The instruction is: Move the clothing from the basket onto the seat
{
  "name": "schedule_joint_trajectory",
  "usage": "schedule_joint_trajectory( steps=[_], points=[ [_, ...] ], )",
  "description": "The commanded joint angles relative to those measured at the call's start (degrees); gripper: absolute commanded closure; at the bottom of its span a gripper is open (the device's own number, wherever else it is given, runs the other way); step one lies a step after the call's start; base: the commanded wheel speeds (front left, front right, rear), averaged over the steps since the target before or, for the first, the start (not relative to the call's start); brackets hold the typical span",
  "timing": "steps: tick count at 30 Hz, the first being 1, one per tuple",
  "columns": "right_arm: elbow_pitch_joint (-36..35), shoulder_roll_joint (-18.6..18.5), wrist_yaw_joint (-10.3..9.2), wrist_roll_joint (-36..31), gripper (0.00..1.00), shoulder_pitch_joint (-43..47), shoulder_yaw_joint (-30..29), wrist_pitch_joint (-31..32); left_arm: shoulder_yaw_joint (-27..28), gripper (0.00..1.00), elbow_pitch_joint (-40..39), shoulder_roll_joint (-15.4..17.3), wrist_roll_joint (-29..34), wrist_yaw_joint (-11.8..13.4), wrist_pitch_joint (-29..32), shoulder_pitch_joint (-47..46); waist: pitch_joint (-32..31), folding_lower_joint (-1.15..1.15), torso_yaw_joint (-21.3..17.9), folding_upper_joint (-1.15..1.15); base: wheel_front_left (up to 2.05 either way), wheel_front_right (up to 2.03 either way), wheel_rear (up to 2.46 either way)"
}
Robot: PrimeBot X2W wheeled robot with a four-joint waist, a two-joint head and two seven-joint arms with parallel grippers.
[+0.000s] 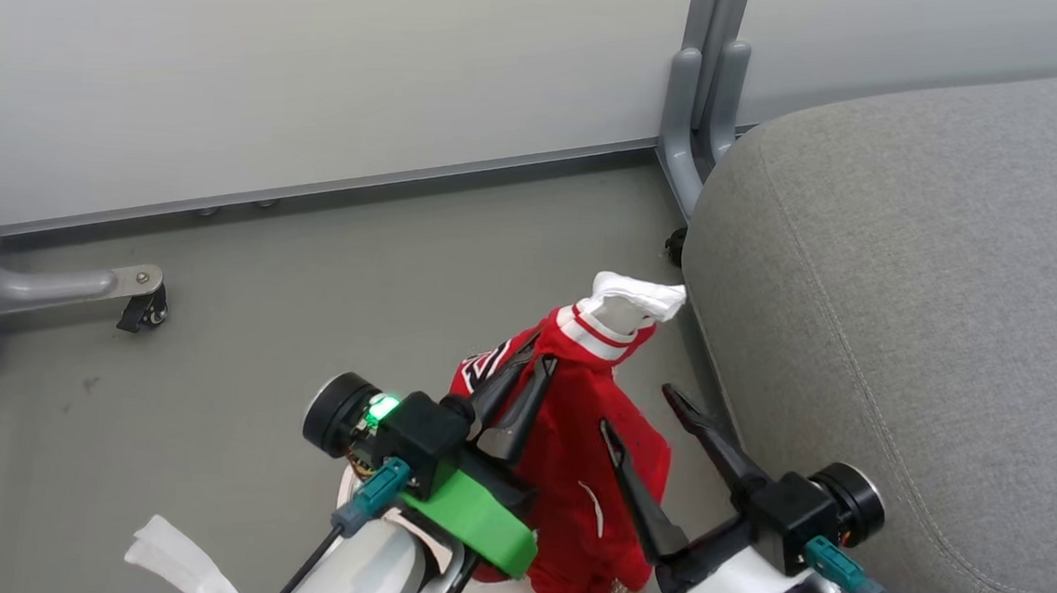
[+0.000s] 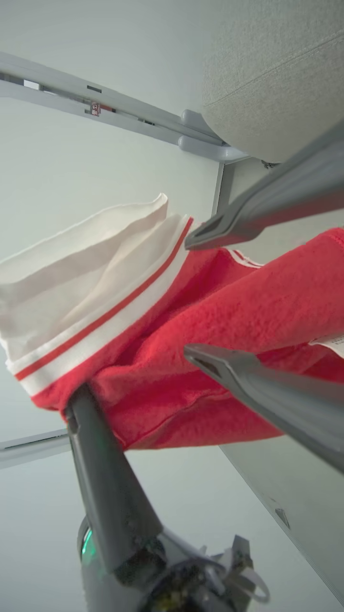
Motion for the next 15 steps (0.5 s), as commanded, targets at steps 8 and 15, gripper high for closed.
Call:
schedule_joint_trajectory(
  steps=[8,15],
  points=[
    [2.5,-0.1,-0.03,1.5,0.00,-1.8,1.3,-0.1,-4.3,1.00,-2.6,-0.3,-2.3,0.2,0.4,-3.3,0.6,0.00,1.4,0.12,0.00,0.00,0.00],
    [7.4,-0.1,-0.03,3.2,0.07,-1.0,0.9,-0.1,-6.1,1.00,-4.8,-0.4,-4.0,1.1,1.5,-4.0,0.7,0.00,1.8,0.12,0.00,0.00,0.00]
  ],
)
